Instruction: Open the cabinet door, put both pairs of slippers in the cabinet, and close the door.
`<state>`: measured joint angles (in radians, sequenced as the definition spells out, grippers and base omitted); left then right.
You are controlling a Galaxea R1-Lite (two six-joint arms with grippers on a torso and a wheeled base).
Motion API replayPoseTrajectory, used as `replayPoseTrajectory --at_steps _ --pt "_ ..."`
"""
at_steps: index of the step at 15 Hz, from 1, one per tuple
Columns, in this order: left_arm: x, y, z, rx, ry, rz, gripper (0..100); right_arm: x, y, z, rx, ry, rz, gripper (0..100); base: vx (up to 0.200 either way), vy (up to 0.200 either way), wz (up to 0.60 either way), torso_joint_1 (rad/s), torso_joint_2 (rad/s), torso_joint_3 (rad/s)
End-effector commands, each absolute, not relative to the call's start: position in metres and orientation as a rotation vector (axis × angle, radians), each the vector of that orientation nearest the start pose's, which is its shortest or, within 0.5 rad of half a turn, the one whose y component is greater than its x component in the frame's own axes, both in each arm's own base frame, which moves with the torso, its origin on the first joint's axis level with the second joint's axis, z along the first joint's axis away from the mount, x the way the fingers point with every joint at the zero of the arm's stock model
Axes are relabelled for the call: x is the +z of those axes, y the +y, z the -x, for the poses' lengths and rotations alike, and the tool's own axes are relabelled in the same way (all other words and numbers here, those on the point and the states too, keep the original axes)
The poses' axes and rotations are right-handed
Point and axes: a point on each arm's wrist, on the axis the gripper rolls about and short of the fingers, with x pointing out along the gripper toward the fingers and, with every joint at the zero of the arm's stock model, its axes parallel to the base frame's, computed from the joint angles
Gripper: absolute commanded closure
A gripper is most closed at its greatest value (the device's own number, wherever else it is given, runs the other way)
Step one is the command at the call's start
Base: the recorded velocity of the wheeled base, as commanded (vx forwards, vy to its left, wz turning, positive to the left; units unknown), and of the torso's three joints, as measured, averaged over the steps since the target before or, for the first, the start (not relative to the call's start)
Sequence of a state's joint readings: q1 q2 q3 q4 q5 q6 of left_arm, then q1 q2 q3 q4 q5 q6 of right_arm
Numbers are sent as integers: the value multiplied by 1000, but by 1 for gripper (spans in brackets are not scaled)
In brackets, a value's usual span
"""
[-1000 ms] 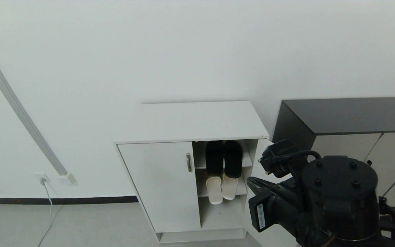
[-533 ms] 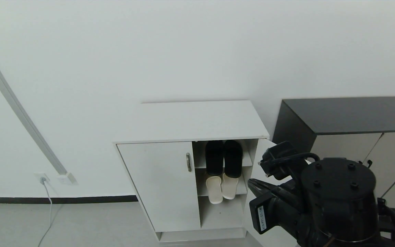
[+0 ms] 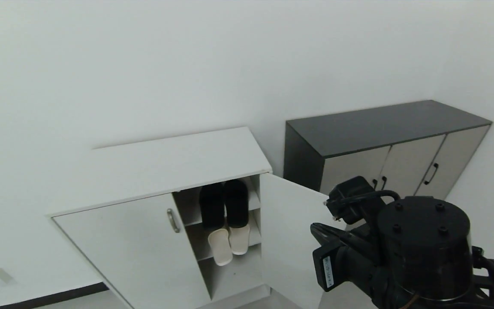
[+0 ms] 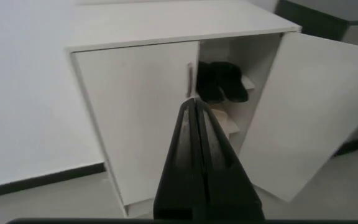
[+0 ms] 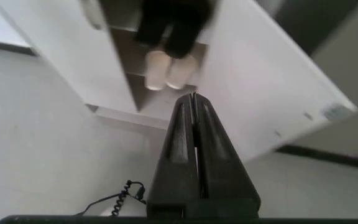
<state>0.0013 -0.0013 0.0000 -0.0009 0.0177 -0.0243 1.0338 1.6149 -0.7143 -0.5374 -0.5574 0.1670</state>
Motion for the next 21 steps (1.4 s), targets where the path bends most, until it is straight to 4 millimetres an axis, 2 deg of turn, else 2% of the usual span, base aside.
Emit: replayPoseTrajectory --at_steps 1,7,15,16,18,21 --pt "76 0 23 20 -2 25 100 176 225 -156 422 288 97 100 0 0 -600 -2 2 2" --pt "76 0 23 20 -2 25 100 178 221 -164 399 258 95 100 0 0 0 0 0 0" --pt "76 0 23 20 -2 25 100 178 221 -165 394 260 96 100 -200 0 0 2 1 0" --pt "76 0 23 20 -2 25 100 177 220 -167 388 261 97 100 0 0 0 0 0 0" --pt "76 0 23 18 -2 25 100 175 213 -181 335 270 96 100 0 0 0 0 0 0" --pt "76 0 23 18 -2 23 100 177 200 -219 275 277 54 100 0 0 0 0 0 0"
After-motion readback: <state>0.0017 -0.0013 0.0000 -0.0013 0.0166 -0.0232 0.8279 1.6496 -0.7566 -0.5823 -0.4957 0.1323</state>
